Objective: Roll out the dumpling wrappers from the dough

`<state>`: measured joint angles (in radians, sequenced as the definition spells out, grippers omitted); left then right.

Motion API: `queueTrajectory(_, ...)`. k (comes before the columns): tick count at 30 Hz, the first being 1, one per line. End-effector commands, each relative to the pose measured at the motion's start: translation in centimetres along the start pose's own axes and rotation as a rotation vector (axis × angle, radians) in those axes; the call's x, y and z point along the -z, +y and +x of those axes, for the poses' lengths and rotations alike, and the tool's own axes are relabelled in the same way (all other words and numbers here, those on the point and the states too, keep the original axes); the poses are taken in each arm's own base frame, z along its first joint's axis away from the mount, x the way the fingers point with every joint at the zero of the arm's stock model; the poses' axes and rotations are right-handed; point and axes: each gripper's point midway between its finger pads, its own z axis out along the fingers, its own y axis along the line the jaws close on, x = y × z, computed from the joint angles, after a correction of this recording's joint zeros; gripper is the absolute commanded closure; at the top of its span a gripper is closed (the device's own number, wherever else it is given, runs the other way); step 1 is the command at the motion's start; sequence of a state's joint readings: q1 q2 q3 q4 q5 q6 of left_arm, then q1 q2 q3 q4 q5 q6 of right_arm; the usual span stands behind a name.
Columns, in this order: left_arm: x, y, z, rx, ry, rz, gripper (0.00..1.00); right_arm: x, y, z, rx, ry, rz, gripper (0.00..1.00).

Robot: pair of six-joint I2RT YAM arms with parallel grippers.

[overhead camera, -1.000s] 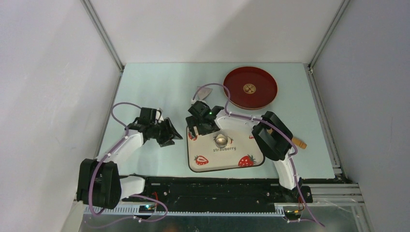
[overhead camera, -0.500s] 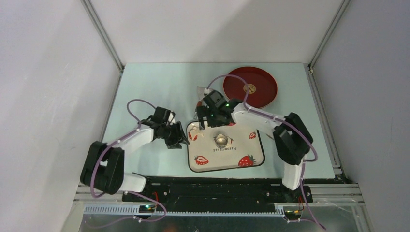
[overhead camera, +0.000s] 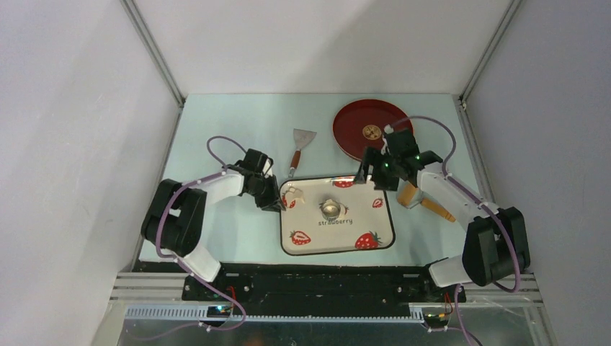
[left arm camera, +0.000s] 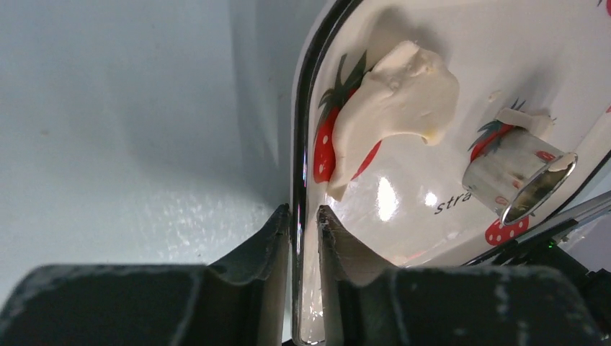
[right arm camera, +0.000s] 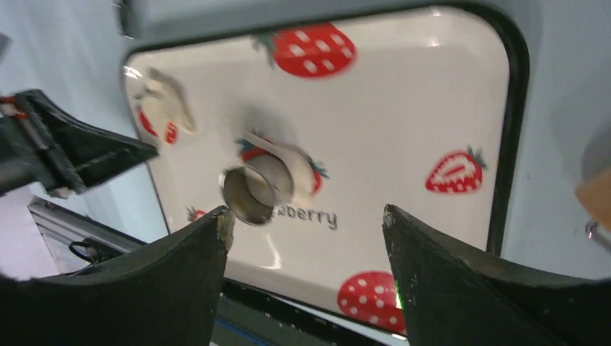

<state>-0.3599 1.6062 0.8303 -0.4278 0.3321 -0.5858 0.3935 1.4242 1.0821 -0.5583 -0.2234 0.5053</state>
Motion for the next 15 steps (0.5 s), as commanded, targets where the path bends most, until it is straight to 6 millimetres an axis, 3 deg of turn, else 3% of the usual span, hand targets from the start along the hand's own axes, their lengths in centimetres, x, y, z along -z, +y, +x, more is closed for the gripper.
queueTrajectory(1,-0.3,-1.1,-1.6,-0.061,-0.024,0.024,0.76,0.1,-1.2,3.9,-0.087,0.134,-0.088,0.25)
queueTrajectory(4,-0.6,-1.1,-1.8,-0.059,-0.019,0.019,0.77,-1.0,-1.9,5.8,-0.153,0.201,-0.126,0.39)
queueTrajectory(9,-1.1,-0.9,-1.8,-0.06,-0.006,0.011,0.78,-2.5,-1.3,7.4,-0.207,0.291,-0.187,0.45)
queueTrajectory(15,-1.1,-1.1,-1.9,-0.067,-0.004,0.022,0.78,-5.1,-1.4,8.1,-0.262,0.346,-0.209,0.6)
